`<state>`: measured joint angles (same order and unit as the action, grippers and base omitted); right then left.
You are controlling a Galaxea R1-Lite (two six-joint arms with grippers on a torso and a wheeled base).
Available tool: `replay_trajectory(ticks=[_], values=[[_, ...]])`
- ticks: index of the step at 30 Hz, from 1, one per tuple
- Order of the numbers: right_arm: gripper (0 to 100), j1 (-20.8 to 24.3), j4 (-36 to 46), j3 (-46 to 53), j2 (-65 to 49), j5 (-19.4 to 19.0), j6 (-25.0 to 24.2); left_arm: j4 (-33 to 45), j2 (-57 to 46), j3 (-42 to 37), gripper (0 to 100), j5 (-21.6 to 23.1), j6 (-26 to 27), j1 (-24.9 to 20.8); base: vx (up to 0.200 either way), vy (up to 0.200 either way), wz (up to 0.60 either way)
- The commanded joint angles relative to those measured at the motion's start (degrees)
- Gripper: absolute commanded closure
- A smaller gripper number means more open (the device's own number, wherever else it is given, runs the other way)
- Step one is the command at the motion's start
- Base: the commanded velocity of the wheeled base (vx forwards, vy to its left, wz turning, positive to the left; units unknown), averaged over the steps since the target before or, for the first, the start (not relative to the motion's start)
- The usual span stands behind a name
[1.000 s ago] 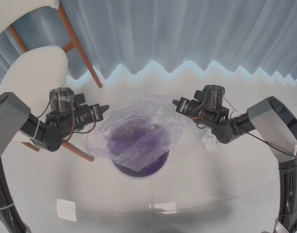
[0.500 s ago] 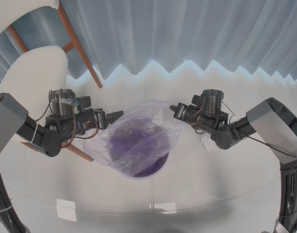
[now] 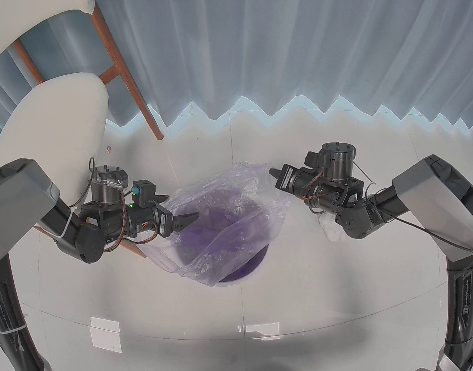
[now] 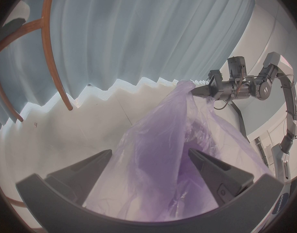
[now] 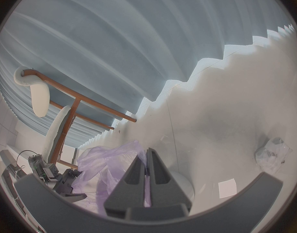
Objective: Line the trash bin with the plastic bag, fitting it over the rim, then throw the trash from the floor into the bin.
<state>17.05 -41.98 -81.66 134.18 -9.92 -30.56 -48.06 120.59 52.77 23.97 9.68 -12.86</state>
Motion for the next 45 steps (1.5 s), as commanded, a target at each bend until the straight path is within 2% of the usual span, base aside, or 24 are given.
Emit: replay_trajectory(ticks=[1,6,12,14,25,45], values=[[100,0.0,-0.03,0.01,0.03,-0.01,0.06,-0.2,2.19,1.19,100,-0.32,-0.19,0.2,0.0,0.0,0.0],[100,-0.36,-0.03,-0.25,0.03,-0.01,0.06,-0.64,2.28,4.8,100,-1.99,-1.15,0.73,0.0,0.0,0.0],[100,-1.5,0.94,-3.41,0.82,-0.45,0.15,0.51,1.93,9.89,100,-4.37,-8.8,0.47,0.0,0.0,0.0],[100,-1.67,2.08,-5.96,2.05,-1.33,0.15,1.39,2.28,10.24,100,-4.63,-9.77,0.64,0.0,0.0,0.0],[100,-2.73,12.8,-19.59,8.99,-1.41,0.42,3.06,5.71,9.28,100,-4.98,-10.21,1.08,0.0,0.0,0.0],[100,-1.5,14.74,-19.59,13.03,-1.41,1.12,2.35,6.94,6.73,100,-6.12,-10.29,1.79,0.0,0.0,0.0]])
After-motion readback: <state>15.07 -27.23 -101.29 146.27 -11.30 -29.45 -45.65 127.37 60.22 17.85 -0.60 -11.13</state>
